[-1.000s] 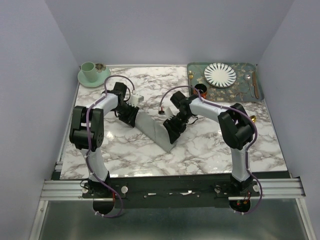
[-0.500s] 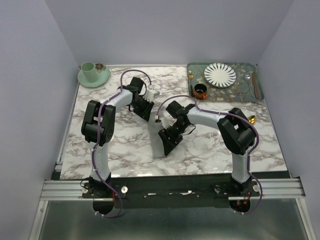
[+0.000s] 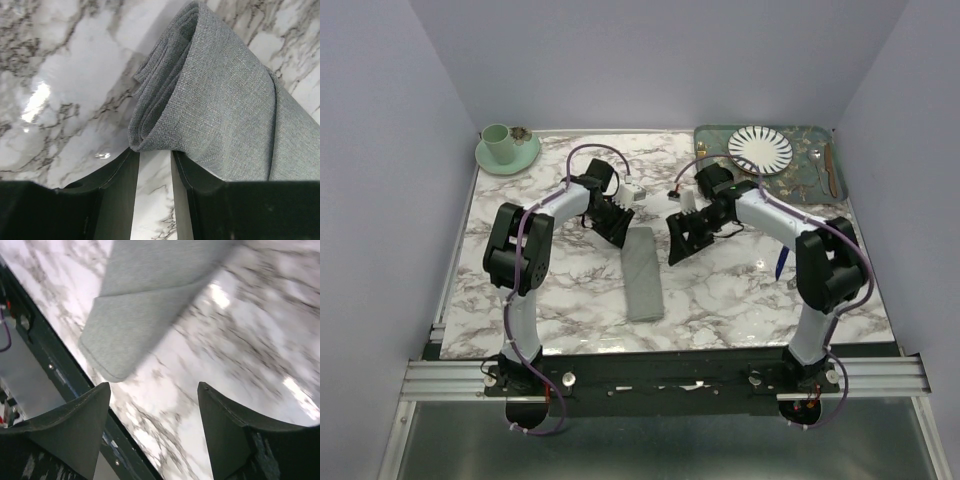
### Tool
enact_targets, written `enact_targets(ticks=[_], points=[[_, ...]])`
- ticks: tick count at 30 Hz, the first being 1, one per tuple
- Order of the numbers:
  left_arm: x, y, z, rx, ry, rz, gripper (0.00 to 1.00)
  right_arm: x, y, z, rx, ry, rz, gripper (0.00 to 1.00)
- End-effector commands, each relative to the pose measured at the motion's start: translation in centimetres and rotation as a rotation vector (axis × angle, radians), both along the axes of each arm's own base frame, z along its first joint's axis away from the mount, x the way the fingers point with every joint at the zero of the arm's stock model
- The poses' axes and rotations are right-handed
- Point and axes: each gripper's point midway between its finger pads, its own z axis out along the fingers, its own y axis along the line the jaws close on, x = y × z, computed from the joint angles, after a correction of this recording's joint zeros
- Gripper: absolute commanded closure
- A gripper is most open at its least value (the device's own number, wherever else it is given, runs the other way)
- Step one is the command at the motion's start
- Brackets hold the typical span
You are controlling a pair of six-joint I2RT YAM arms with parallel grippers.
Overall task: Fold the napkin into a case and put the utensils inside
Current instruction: Rotate the smaller rectangle-folded napkin at the center of the board, then pick up the knife from the corner of the board.
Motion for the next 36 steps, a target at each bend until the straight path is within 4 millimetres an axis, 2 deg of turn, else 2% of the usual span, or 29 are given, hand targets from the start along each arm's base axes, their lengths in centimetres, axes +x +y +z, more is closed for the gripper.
enact_targets(ticks=[1, 2, 3, 4, 5, 6, 9, 10, 12, 13, 15, 16, 18, 19, 20, 22, 24, 25, 27, 30, 36], points=[[-3.2, 0.1, -0.1, 0.011, 0.042, -0.037, 0.55, 2.0, -6.3, 3.4, -0.115, -0.148, -0.143, 0.22], [-3.1, 0.3, 0.1, 0.011, 0.027, -0.025, 0.55, 0.8, -8.0, 2.1, -0.159, -0.124, -0.158, 0.22], [-3.0, 0.6, 0.8, 0.009, 0.007, -0.009, 0.55, 0.6, -9.2, 2.7, -0.174, -0.157, -0.186, 0.22], [-2.5, 1.3, 1.3, 0.007, -0.006, 0.021, 0.54, 0.7, -11.0, 2.5, -0.188, -0.144, -0.238, 0.22], [-2.1, 1.6, 1.9, -0.005, -0.019, 0.045, 0.53, 0.0, -12.3, 2.0, -0.204, -0.118, -0.257, 0.23], [-1.6, 2.0, 3.0, -0.020, -0.045, 0.066, 0.53, 0.4, -14.1, 2.2, -0.207, -0.113, -0.311, 0.23], [0.0, 3.2, 5.6, -0.061, -0.111, 0.130, 0.50, 0.9, -17.7, 2.7, -0.241, -0.135, -0.406, 0.23], [0.4, 3.5, 6.3, -0.066, -0.128, 0.145, 0.49, 1.4, -20.3, 2.7, -0.288, -0.145, -0.482, 0.23], [1.3, 4.0, 8.1, -0.084, -0.183, 0.173, 0.48, 2.1, -22.9, 2.6, -0.341, -0.154, -0.562, 0.24], [1.6, 4.2, 8.6, -0.095, -0.190, 0.198, 0.48, 2.6, -25.3, 2.6, -0.395, -0.161, -0.635, 0.25], [2.3, 4.6, 10.2, -0.120, -0.237, 0.235, 0.47, 3.5, -27.3, 2.2, -0.439, -0.148, -0.723, 0.27], [2.5, 4.7, 10.6, -0.130, -0.238, 0.263, 0.47, 4.3, -29.2, 2.4, -0.485, -0.163, -0.786, 0.29], [3.2, 4.9, 11.6, -0.137, -0.269, 0.293, 0.47, 5.5, -30.6, 1.5, -0.531, -0.137, -0.848, 0.32], [3.3, 4.9, 11.9, -0.142, -0.274, 0.299, 0.47, 5.9, -32.0, 1.3, -0.580, -0.136, -0.892, 0.33], [3.4, 5.0, 12.2, -0.147, -0.283, 0.303, 0.46, 7.0, -32.7, 1.7, -0.594, -0.148, -0.923, 0.33], [3.4, 5.0, 12.8, -0.152, -0.305, 0.303, 0.46, 7.8, -33.8, 0.6, -0.619, -0.114, -0.963, 0.34], [3.3, 5.2, 13.0, -0.148, -0.320, 0.305, 0.46, 9.3, -35.0, 1.1, -0.640, -0.136, -1.012, 0.34], [3.3, 5.3, 13.1, -0.145, -0.329, 0.306, 0.46, 9.7, -35.5, 0.1, -0.649, -0.107, -1.026, 0.35], [3.2, 5.5, 13.1, -0.134, -0.334, 0.302, 0.46, 10.8, -35.8, 0.0, -0.637, -0.102, -1.043, 0.36], [3.2, 5.9, 13.0, -0.114, -0.345, 0.302, 0.46, 11.3, -35.9, -1.2, -0.637, -0.071, -1.046, 0.38], [3.2, 6.4, 12.8, -0.101, -0.340, 0.310, 0.46, 11.7, -35.7, -3.5, -0.641, -0.011, -1.046, 0.43]])
